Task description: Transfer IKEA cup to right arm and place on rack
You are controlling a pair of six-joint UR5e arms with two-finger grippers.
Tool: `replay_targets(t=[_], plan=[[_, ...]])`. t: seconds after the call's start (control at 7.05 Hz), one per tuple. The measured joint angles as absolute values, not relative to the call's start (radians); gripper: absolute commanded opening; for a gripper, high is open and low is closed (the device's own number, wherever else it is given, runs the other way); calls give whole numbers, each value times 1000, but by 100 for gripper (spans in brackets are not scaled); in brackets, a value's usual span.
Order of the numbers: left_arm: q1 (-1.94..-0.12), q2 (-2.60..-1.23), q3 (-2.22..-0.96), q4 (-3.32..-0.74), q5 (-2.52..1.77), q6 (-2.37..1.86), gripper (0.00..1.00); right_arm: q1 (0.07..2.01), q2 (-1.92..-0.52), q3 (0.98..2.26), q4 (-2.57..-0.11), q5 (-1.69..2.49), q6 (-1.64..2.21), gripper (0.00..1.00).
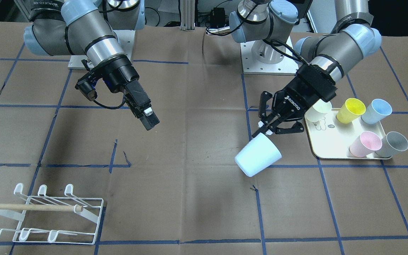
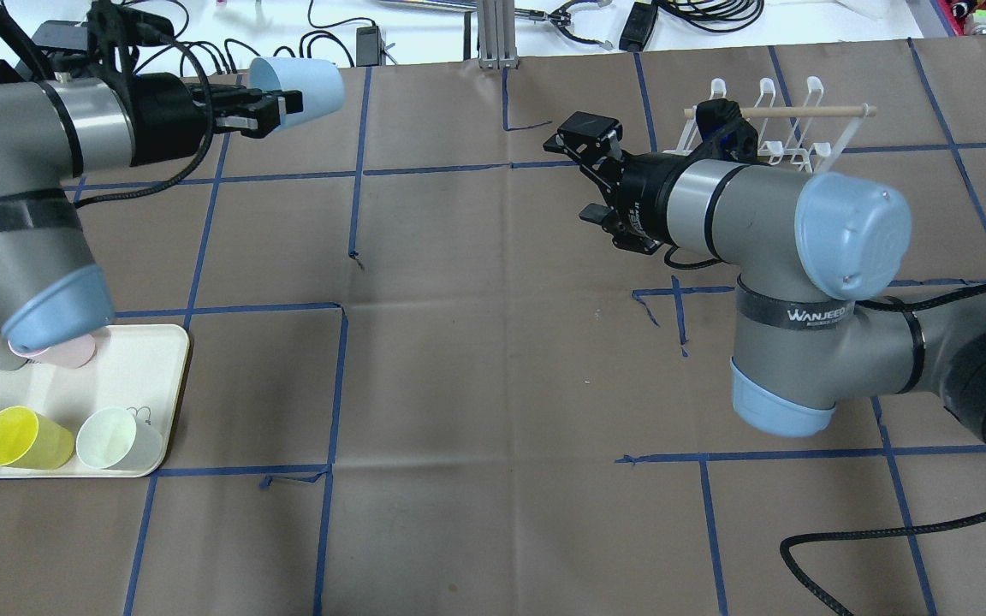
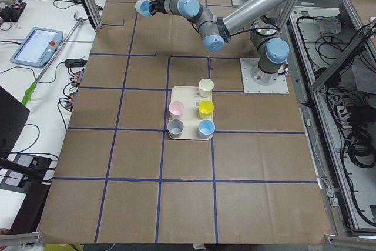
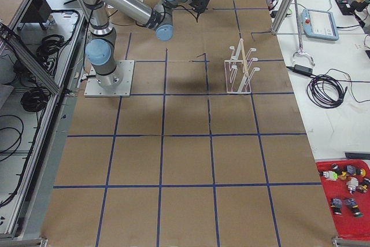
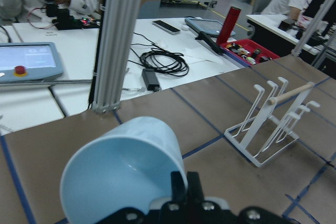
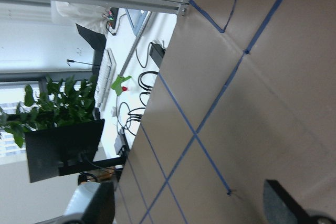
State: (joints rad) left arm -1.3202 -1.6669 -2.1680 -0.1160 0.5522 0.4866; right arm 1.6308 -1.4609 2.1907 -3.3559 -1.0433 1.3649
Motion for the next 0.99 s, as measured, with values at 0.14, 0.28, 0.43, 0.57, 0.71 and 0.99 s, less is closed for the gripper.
replay_targets(t=[0.14, 0.28, 0.43, 0.57, 0.71, 0.99], plan=[[-1351, -1672, -2218, -22, 525, 485, 0, 1632, -1447, 2196, -3424, -1025, 1435, 100], [-1379, -1680, -2242, 36, 501, 485, 0, 1632, -1432, 2201, -3451, -986, 1478, 100], [-1403, -1700, -2250, 79, 483, 486, 0, 1631, -1419, 2203, -3461, -955, 1507, 100], [-1427, -1735, -2250, 130, 476, 484, 0, 1629, -1416, 2203, -3464, -948, 1518, 100], [-1459, -1773, -2247, 188, 478, 457, 0, 1629, -1415, 2202, -3462, -944, 1521, 100], [-1499, -1821, -2229, 338, 489, 312, 1, 1630, -1411, 2205, -3464, -944, 1525, 100]])
